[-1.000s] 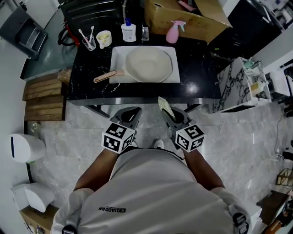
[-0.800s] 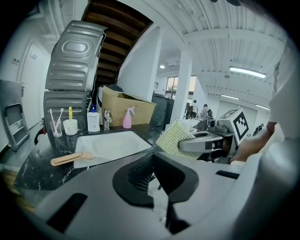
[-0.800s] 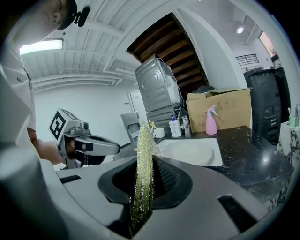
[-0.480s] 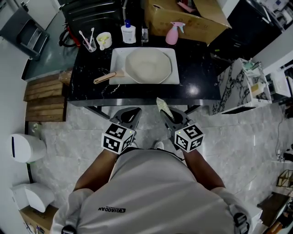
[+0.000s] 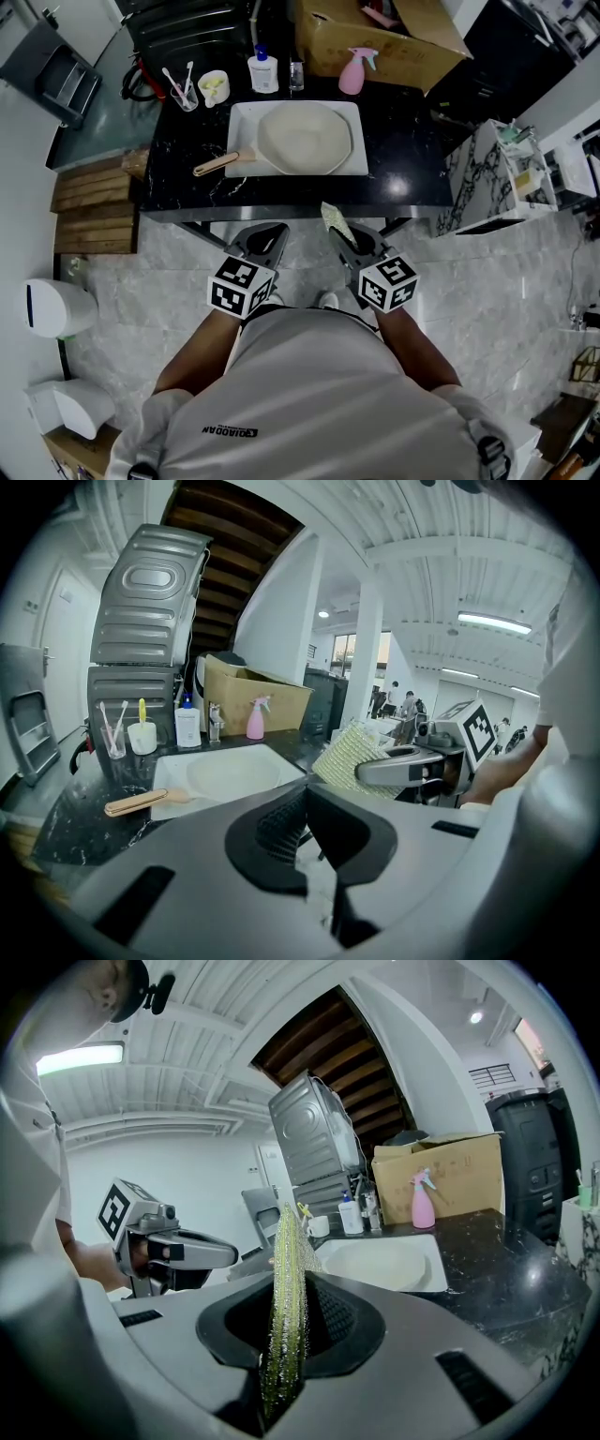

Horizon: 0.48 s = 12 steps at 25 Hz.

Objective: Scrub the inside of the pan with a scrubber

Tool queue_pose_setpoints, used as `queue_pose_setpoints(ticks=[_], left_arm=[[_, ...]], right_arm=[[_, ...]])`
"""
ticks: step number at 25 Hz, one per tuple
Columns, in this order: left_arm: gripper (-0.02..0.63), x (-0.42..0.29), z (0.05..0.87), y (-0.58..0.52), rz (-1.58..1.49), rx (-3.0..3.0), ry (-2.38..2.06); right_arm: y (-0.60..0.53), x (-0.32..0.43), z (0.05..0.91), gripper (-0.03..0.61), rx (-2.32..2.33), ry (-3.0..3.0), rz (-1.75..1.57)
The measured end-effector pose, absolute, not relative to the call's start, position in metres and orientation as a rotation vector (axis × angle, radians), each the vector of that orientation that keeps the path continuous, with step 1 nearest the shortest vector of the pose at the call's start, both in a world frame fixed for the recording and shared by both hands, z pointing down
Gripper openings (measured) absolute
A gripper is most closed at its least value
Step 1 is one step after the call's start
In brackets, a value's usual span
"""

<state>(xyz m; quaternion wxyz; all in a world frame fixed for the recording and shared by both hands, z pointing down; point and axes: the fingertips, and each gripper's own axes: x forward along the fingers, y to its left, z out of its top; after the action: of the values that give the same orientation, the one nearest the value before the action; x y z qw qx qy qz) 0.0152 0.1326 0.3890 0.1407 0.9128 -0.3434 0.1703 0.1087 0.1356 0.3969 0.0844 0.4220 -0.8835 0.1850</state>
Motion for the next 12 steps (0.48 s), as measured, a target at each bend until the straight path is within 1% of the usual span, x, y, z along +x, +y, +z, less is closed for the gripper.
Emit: queue_pose_setpoints(ticks=[12], left_arm=[[0.015, 0.0105, 0.3866, 0.1325, 0.489, 2.636, -1.000]], right_arm=[[0.1345, 0.1070, 0.3985, 0.080, 1.272, -2.625, 0.563]])
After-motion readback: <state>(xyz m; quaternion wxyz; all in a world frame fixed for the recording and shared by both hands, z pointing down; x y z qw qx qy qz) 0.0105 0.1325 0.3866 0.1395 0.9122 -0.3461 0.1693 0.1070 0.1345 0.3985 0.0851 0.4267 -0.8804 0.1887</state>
